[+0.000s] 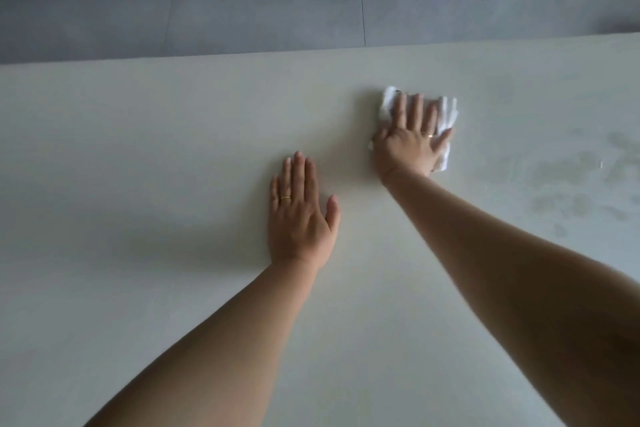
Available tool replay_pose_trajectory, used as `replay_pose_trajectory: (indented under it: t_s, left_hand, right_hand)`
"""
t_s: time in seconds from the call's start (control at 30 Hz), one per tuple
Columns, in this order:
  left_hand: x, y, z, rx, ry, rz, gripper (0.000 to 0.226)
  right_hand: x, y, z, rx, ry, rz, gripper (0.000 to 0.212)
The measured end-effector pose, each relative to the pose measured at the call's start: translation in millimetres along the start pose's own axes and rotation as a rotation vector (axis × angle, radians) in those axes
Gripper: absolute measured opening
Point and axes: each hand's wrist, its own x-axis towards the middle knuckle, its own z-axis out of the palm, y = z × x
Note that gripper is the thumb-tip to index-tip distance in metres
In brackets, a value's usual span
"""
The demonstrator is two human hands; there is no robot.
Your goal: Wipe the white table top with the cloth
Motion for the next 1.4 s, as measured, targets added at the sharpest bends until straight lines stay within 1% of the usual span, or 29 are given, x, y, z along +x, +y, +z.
replay_pose_trajectory:
  t_s: [0.03,0.1,0.17,0.2,0.23,0.27,0.33,0.4,0.43,0.47,0.5,0.53,0.63,0.7,0.77,0.8,0.87,0.93,1.0,1.03,1.07,1.17,1.23,1.27,1.3,1.4]
  left_hand:
    - [-0.1,0.2,-0.2,0.002,0.001,0.001,0.068]
    - [0.0,1.4,-1.7,0.009,-0.002,0.000,0.067]
    - [0.0,1.4,-2.8,0.012,-0.012,0.004,0.067]
    - [0.2,0.8,-3.0,0.011,-0.019,0.008,0.066]
    - [0.4,0.3,-3.0,0.007,-0.025,0.012,0.066]
    - [0.6,0.0,-3.4,-0.001,-0.029,0.013,0.067]
    - [4.3,0.9,-6.1,-0.034,-0.022,0.006,0.067]
    - [15.4,2.3,-9.2,-0.051,0.007,0.019,0.067]
    - [23.1,2.4,-9.5,-0.047,0.015,0.032,0.066]
    - [31.2,2.0,-8.8,-0.038,0.011,0.041,0.067]
    - [38.9,1.4,-7.2,-0.022,-0.001,0.040,0.068]
    - [44.7,0.4,-5.1,-0.002,-0.011,0.034,0.070]
    - [48.2,-0.9,-0.5,0.036,0.007,0.021,0.074]
    - [47.7,-0.1,-0.8,0.021,0.012,0.019,0.075]
    - [47.7,0.5,-1.7,-0.006,0.009,0.017,0.076]
    - [48.1,0.6,-2.0,-0.011,0.006,0.016,0.076]
    - [48.4,1.5,-2.3,-0.006,-0.005,0.016,0.076]
    - [48.4,1.9,-1.8,0.004,-0.008,0.014,0.076]
    - [49.5,2.0,-1.2,0.014,-0.009,0.011,0.075]
    - [49.9,2.2,-1.3,0.017,-0.010,0.010,0.075]
    - [49.8,2.4,-1.7,0.019,-0.012,0.009,0.075]
    - [49.3,2.6,-2.6,0.020,-0.012,0.004,0.075]
    - [49.2,2.6,-2.9,0.016,-0.015,0.002,0.074]
    - [49.2,2.3,-2.9,0.013,-0.015,0.005,0.074]
    - [49.3,1.8,-2.7,0.009,-0.013,0.010,0.074]
    - [48.9,0.8,-1.7,0.003,-0.011,0.019,0.074]
  right_hand:
    - [-10.3,-15.5,5.1,0.016,-0.010,-0.078,0.060]
    - [-33.6,-35.0,13.5,-0.016,-0.050,-0.385,0.059]
    - [-34.4,-28.8,10.1,-0.096,-0.095,-0.656,0.056]
    - [-23.8,-18.3,4.7,-0.128,-0.097,-0.724,0.055]
    - [-11.3,-5.4,-0.6,-0.148,-0.091,-0.726,0.055]
    - [1.5,8.5,-5.8,-0.148,-0.080,-0.667,0.055]
    - [25.5,33.5,-15.9,-0.088,-0.064,-0.408,0.056]
    - [35.7,40.0,-20.0,-0.029,-0.045,-0.144,0.055]
    - [36.5,34.0,-19.2,-0.018,-0.039,-0.058,0.054]
    - [34.2,22.7,-17.3,-0.009,-0.038,-0.012,0.055]
    - [30.1,9.0,-14.6,0.002,-0.045,-0.016,0.055]
    - [24.0,-5.4,-9.4,0.009,-0.055,-0.078,0.056]
    - [4.0,-32.9,6.5,-0.033,-0.084,-0.451,0.054]
    - [13.2,-25.2,4.1,-0.085,-0.107,-0.630,0.053]
    - [31.9,-6.9,-3.1,-0.138,-0.081,-0.716,0.053]
    - [40.5,1.1,-5.7,-0.141,-0.059,-0.691,0.053]
    - [53.8,6.6,-8.6,-0.089,-0.028,-0.520,0.052]
    - [57.0,-9.7,-3.9,-0.034,0.011,-0.309,0.053]
    - [52.3,-38.7,2.3,0.000,0.015,-0.176,0.055]
    - [48.9,-53.0,5.6,0.007,-0.003,-0.186,0.057]
    - [45.1,-65.9,9.2,0.000,-0.026,-0.258,0.057]
    - [40.9,-78.3,11.7,-0.058,-0.088,-0.589,0.054]
    - [56.4,-64.0,6.1,-0.113,-0.091,-0.714,0.053]
    - [66.7,-53.4,2.5,-0.120,-0.085,-0.707,0.053]
    - [78.3,-41.5,-1.5,-0.110,-0.070,-0.649,0.052]
    - [109.9,-9.5,-14.6,-0.051,-0.034,-0.324,0.053]
